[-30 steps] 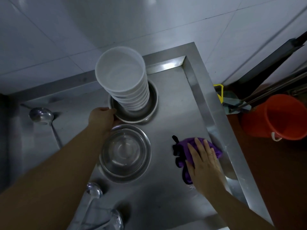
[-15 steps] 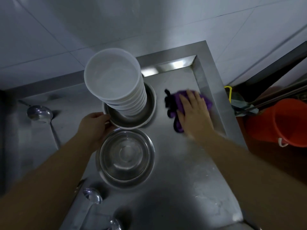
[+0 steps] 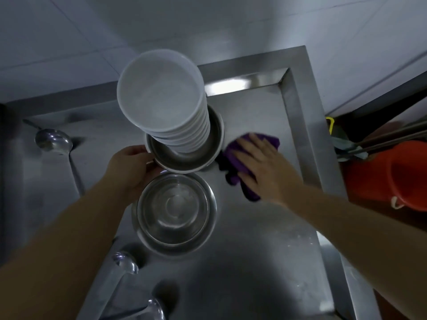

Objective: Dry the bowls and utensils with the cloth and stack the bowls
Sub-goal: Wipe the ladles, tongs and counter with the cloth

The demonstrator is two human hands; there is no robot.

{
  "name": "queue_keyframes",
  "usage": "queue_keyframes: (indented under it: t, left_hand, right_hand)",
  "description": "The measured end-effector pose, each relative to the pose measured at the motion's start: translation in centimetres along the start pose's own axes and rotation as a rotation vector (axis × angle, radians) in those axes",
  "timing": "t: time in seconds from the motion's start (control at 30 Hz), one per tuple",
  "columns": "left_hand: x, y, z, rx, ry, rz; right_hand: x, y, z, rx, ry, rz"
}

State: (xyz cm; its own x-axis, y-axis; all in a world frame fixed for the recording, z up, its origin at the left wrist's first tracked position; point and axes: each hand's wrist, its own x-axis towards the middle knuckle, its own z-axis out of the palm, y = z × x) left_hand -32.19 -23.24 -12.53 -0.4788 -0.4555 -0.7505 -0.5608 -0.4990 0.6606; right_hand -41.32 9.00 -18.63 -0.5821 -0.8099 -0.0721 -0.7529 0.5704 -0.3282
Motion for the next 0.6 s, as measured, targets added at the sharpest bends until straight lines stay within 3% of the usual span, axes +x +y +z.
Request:
queue_keyframes:
  t: [0.1, 0.17, 0.3, 0.37, 0.6]
  left_hand:
    - [-0.1, 0.2, 0.1, 0.035, -0.002, 0.027]
    - [-0.1, 0.3, 0.1, 0.071, 0.007, 0.039]
    - [0.1, 0.0, 0.0, 0.093, 0.015, 0.044]
    - [0.1, 0.0, 0.2, 0.093, 0.021, 0.047]
    - [-0.5, 0.0, 2.5, 0.061, 0.02, 0.052]
  right_hand:
    - [-3.0, 0.6, -0.6, -0.04, -0.11, -0.13]
    - [-0.9, 2.5, -1.8, -0.087, -0.084, -0.105]
    - [7.3, 5.0, -4.3, -0.011, 0.061, 0.409]
    - [9.2, 4.7, -3.9, 0.02, 0.062, 0.494]
    - [-1.0, 0.2, -0.9, -0.003, 0.023, 0.384]
